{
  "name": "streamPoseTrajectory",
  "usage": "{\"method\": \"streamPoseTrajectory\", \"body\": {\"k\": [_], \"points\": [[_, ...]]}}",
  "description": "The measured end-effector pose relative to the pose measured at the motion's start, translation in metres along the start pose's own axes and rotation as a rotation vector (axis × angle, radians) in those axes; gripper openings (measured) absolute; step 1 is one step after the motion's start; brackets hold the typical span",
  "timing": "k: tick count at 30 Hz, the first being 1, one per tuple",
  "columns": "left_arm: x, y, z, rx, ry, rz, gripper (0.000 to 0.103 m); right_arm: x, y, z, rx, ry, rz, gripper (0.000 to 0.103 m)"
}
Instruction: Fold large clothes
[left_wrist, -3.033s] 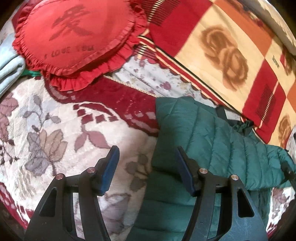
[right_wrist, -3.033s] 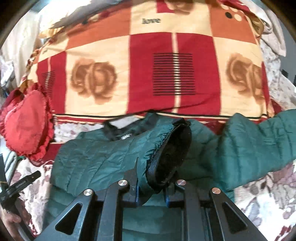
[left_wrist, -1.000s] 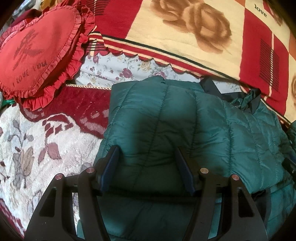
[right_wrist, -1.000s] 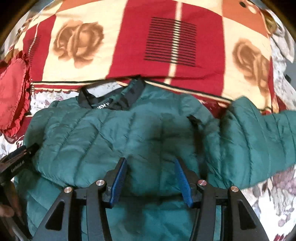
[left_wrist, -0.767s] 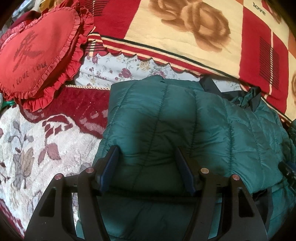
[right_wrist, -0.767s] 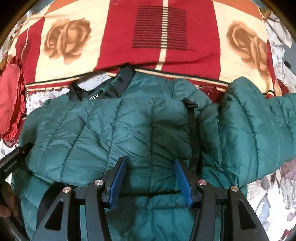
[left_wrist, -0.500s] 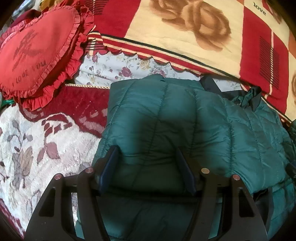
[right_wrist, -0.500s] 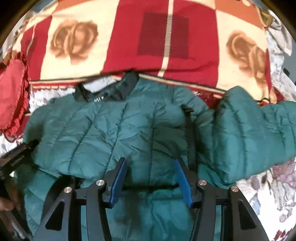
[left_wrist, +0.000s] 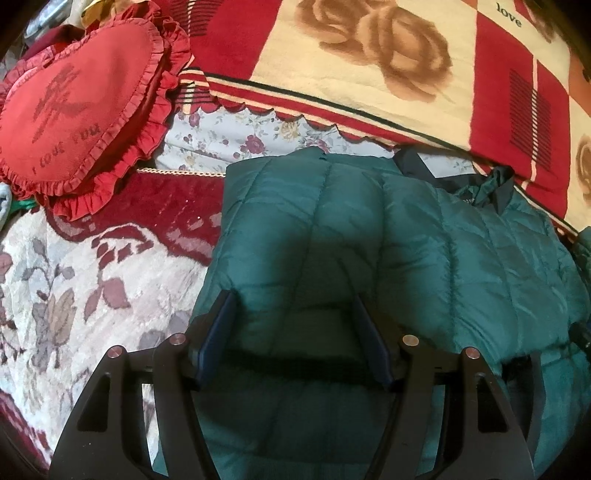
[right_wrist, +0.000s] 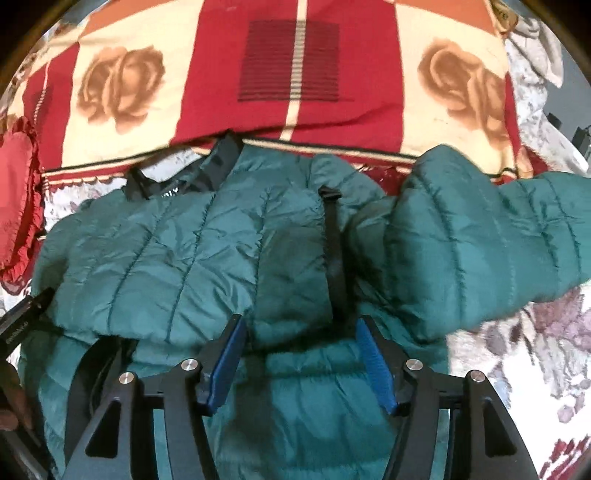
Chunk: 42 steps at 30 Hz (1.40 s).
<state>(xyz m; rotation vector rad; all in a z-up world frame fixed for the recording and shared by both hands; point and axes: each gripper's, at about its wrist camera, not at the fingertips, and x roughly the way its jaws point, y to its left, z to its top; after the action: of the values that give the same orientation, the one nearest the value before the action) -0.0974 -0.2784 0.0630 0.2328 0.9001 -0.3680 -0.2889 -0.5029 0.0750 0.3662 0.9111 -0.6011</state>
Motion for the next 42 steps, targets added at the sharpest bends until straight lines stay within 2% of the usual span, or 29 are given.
{"method": "streamPoseTrajectory", "body": {"k": [5,7,14,22,29,39,42], "points": [[-0.019,0.0,-0.01,-0.01,-0.007,-0.017,0.066,-0.025,-0.006,-0.011,-0.005,-0.022,0.025,0.06],[-0.027,-0.004,-0.013,0.002,-0.008,-0.023,0.066,-0.033,-0.008,-0.016,-0.012,-0.024,0.031,0.064],[-0.062,-0.013,-0.022,-0.024,-0.001,-0.132,0.066,-0.055,-0.016,-0.029,-0.009,-0.049,0.04,0.066],[-0.081,-0.031,-0.04,-0.001,0.016,-0.195,0.066,-0.076,-0.053,-0.033,0.028,-0.102,-0.021,0.072],[-0.065,-0.032,-0.061,-0.008,0.063,-0.183,0.066,-0.074,-0.103,-0.031,0.084,-0.113,-0.118,0.072],[-0.06,-0.032,-0.071,-0.008,0.03,-0.178,0.066,-0.063,-0.169,-0.015,0.184,-0.132,-0.21,0.072],[-0.058,-0.035,-0.074,0.007,0.011,-0.163,0.072,-0.062,-0.187,-0.008,0.215,-0.138,-0.233,0.073]]}}
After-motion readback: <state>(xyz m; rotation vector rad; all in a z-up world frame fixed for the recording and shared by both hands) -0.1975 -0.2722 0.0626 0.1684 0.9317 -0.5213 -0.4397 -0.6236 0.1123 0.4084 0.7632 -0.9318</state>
